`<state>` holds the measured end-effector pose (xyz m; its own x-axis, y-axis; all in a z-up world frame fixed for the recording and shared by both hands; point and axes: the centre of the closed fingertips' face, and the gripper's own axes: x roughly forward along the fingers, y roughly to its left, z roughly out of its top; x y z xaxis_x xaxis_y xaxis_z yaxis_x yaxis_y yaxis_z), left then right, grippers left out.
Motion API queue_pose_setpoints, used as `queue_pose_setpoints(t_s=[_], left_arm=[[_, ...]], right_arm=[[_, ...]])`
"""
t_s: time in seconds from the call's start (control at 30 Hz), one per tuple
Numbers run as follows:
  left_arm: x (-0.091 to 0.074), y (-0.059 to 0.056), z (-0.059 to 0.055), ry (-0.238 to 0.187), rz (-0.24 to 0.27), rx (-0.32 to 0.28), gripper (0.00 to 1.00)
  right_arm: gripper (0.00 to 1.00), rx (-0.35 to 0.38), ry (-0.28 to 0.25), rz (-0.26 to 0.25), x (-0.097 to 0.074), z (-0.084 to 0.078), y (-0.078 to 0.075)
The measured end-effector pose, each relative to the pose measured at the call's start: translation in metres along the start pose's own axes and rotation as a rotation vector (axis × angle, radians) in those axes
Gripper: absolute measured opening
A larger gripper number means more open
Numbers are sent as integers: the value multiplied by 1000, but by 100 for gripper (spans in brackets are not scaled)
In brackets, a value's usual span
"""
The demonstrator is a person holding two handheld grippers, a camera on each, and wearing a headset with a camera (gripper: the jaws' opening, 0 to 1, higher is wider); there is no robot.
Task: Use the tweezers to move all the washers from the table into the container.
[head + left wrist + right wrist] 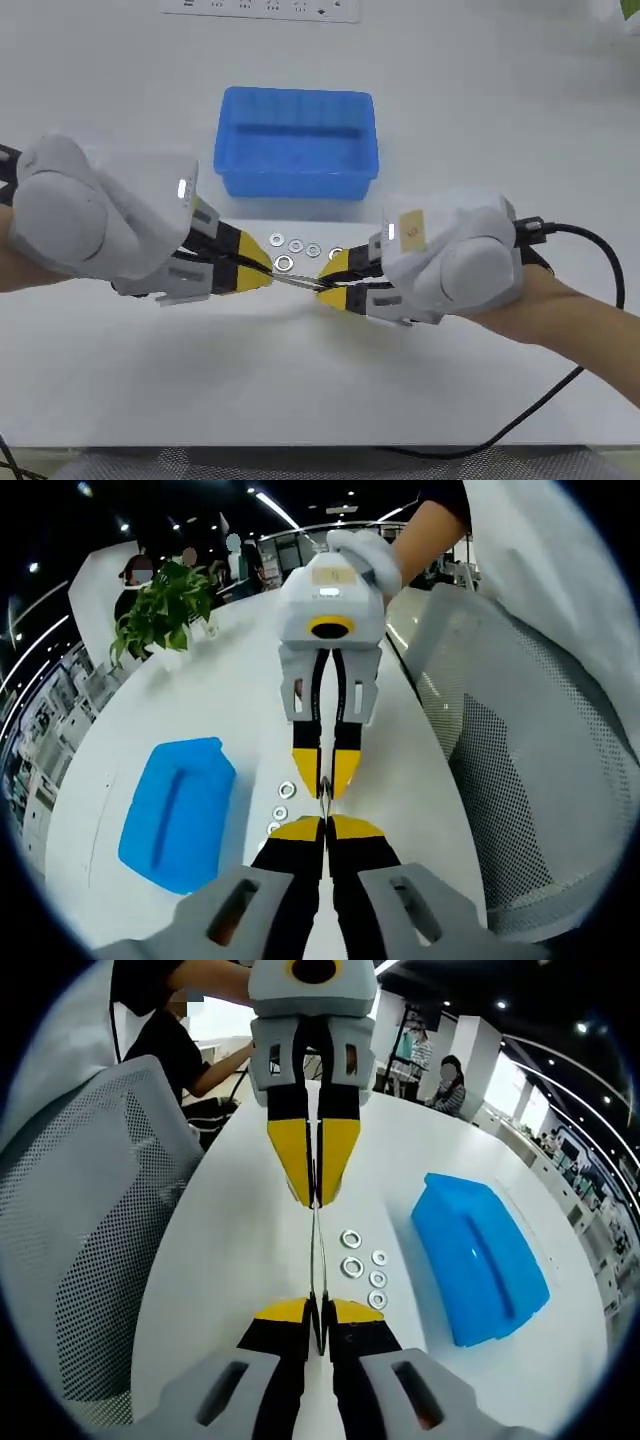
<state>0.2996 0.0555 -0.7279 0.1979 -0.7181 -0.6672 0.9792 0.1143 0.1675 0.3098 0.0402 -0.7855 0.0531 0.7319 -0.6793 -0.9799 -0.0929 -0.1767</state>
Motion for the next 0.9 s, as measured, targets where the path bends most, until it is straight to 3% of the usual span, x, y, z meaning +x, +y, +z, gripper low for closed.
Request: queue_pose_setpoints(t_s=[0.1,0.17,0.4,0.57,0.63,0.9], left_arm=[[3,-4,20,-19,-3,79,5],[8,-6,31,-39,-4,96,5],[27,-3,57,-125,8,68,5],[33,2,63,-175,16,35,5],[36,4,64,-194,22,28,5],[43,8,66,-226,27,13,5]], right_arm=[[8,-12,-10,-19,-5,0,1],[8,-16,-14,-28,-9,-2,1],[9,-12,-17,-59,-17,-8,-2],[8,-11,-33,-55,-18,-12,-4],[7,24,-51,-50,-19,-12,-6],[7,60,-97,-46,-20,-13,-7]])
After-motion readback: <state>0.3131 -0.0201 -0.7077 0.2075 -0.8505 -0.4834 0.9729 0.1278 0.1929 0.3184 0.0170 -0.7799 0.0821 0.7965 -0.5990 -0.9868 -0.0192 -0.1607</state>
